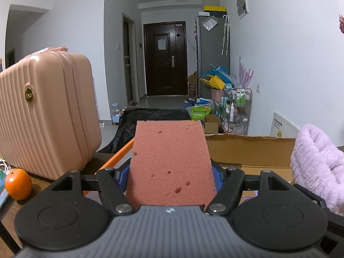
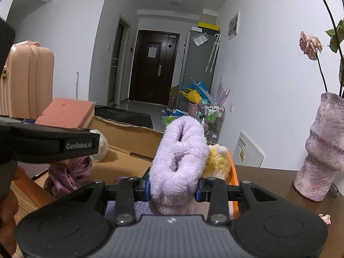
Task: Organize soft objects
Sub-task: 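Open both tools to drop the sponge and lavender band into the box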
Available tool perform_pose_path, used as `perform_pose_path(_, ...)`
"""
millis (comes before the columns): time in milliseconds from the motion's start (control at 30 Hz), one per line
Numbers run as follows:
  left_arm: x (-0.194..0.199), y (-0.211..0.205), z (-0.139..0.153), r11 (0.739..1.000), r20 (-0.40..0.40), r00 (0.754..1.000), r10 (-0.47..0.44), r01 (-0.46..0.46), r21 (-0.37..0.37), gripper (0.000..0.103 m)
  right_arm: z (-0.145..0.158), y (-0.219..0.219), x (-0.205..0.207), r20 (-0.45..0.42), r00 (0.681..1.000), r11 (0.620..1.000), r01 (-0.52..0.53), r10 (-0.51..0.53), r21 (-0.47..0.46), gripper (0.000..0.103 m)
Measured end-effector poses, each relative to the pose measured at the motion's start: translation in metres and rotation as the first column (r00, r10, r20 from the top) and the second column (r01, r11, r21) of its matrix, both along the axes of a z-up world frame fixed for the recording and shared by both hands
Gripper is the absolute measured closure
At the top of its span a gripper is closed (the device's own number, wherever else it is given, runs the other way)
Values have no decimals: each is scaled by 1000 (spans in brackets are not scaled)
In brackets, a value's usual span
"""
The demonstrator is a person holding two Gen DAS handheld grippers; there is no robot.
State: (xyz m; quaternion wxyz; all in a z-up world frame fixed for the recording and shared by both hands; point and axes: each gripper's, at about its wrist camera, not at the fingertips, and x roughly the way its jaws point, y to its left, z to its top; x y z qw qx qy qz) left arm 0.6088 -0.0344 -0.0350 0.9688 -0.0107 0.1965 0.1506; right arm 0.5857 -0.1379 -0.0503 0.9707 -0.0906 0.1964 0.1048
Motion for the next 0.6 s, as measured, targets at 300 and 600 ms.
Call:
perform_pose_path(300,0,12,3,999,2,1000,-9,9,-34,20,-1,-3,2,-20,1000,1000,5,-5,-2,39)
perform_pose_path(600,-9,25,6,996,39,998,50,-47,-75,0,-1,-10,-2,8,1000,1000,20,-21,21,1)
